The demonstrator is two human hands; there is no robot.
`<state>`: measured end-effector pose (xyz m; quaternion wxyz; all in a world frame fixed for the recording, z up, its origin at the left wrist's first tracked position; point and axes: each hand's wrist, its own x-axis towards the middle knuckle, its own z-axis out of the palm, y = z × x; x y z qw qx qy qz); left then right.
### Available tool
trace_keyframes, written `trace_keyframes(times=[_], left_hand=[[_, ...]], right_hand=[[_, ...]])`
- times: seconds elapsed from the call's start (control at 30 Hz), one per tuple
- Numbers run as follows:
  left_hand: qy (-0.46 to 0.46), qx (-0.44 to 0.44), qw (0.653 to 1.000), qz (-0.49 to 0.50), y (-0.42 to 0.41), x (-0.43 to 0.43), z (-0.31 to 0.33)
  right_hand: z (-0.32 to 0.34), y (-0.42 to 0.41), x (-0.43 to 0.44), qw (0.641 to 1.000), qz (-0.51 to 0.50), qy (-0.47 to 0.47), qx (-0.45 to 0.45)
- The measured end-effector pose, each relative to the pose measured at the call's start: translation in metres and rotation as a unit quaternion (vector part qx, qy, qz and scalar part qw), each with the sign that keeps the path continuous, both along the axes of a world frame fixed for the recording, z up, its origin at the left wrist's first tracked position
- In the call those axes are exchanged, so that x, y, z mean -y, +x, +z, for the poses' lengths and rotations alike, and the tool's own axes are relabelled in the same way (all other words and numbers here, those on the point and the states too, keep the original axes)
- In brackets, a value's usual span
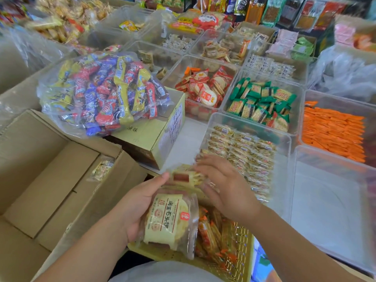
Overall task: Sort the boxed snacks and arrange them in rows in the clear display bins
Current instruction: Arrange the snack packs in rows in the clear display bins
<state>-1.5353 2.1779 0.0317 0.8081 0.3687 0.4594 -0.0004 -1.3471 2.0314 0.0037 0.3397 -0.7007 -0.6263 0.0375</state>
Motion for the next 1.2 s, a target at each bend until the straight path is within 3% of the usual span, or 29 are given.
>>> trace_keyframes(times=[0.13,0.23,0.33,0.47,0.7,0.83,0.93,1.03,1.1,1.2], left_hand=[[-0.018,0.000,0.998,0.056,-0.005,-0.001,-0.011],[-0.038,0.003,0.995,0.088,-0.005,-0.002,-0.016],[-0.041,0.005,0.995,0.096,-0.007,-0.002,-0.020],[-0.026,0.012,0.991,0.130,-0.012,-0.002,-0.024],[0.020,0.029,0.965,0.260,-0.016,-0.003,-0.021],[0.027,0.032,0.961,0.274,-0.018,-0.006,-0.018],[0.028,0.033,0.962,0.270,-0.018,-0.006,-0.016],[0.013,0.038,0.968,0.247,-0.016,-0.007,-0.016],[-0.004,0.042,0.976,0.214,-0.011,-0.007,-0.015],[-0.013,0.044,0.985,0.168,0.003,-0.004,-0.012]], right_hand=[[0.006,0.022,0.007,0.981,-0.145,-0.022,-0.127],[0.008,0.051,-0.001,0.964,-0.239,-0.041,-0.113],[0.005,0.083,-0.019,0.945,-0.287,-0.144,-0.053],[-0.010,0.099,-0.050,0.919,-0.275,-0.280,-0.013],[-0.040,0.084,-0.081,0.909,-0.173,-0.380,0.015],[-0.046,0.083,-0.073,0.912,-0.161,-0.376,-0.019],[-0.039,0.081,-0.065,0.911,-0.167,-0.378,0.006],[-0.016,0.060,-0.050,0.945,-0.149,-0.290,0.038],[0.003,0.036,-0.037,0.974,-0.079,-0.210,0.034],[0.022,0.005,-0.017,0.991,0.026,-0.133,0.006]])
